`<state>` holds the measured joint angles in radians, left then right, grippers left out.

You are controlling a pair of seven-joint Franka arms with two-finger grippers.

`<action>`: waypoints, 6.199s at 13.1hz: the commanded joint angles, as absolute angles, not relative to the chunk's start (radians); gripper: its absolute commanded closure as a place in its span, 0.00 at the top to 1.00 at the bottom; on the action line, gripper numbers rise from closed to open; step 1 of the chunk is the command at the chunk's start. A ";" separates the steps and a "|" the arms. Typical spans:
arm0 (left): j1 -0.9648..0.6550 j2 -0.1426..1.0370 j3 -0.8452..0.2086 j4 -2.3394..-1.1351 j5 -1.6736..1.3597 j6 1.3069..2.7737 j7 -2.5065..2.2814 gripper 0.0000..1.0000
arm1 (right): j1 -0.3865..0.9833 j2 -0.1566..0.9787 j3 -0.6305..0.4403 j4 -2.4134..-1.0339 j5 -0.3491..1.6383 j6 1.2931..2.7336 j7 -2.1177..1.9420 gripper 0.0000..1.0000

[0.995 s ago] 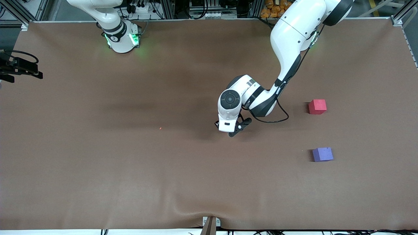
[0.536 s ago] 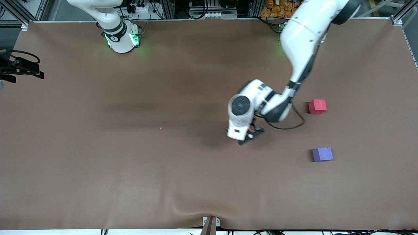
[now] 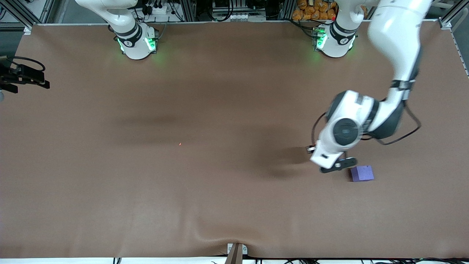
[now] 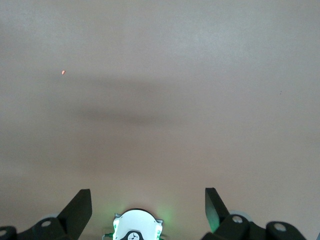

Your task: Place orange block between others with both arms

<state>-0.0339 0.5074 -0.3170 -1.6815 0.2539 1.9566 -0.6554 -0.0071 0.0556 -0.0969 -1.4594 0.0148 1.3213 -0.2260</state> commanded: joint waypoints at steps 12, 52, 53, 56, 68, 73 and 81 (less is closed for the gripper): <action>0.410 0.417 -0.437 -2.072 0.342 2.355 -0.163 0.00 | -0.014 0.041 -0.078 -1.450 -0.025 1.316 -0.186 1.00; 0.437 0.338 -0.586 -1.541 0.325 1.811 -0.150 1.00 | -0.012 0.041 -0.077 -1.419 0.014 1.315 -0.112 1.00; 0.437 0.336 -0.612 -1.481 0.327 1.734 -0.150 1.00 | -0.011 0.041 -0.077 -1.419 0.014 1.315 -0.112 1.00; 0.443 0.289 -0.644 -1.384 0.261 1.580 -0.150 1.00 | -0.011 0.043 -0.077 -1.419 0.014 1.315 -0.112 1.00; 0.243 0.063 -0.355 -1.436 0.097 1.497 -0.103 1.00 | -0.011 0.043 -0.077 -1.419 0.014 1.318 -0.123 1.00; -0.040 -0.066 -0.016 -1.603 0.043 1.512 -0.057 1.00 | -0.011 0.044 -0.077 -1.419 0.014 1.316 -0.117 1.00; -0.022 -0.173 -0.041 -1.703 0.021 1.508 -0.077 1.00 | -0.005 0.044 -0.078 -1.419 0.009 1.316 -0.114 1.00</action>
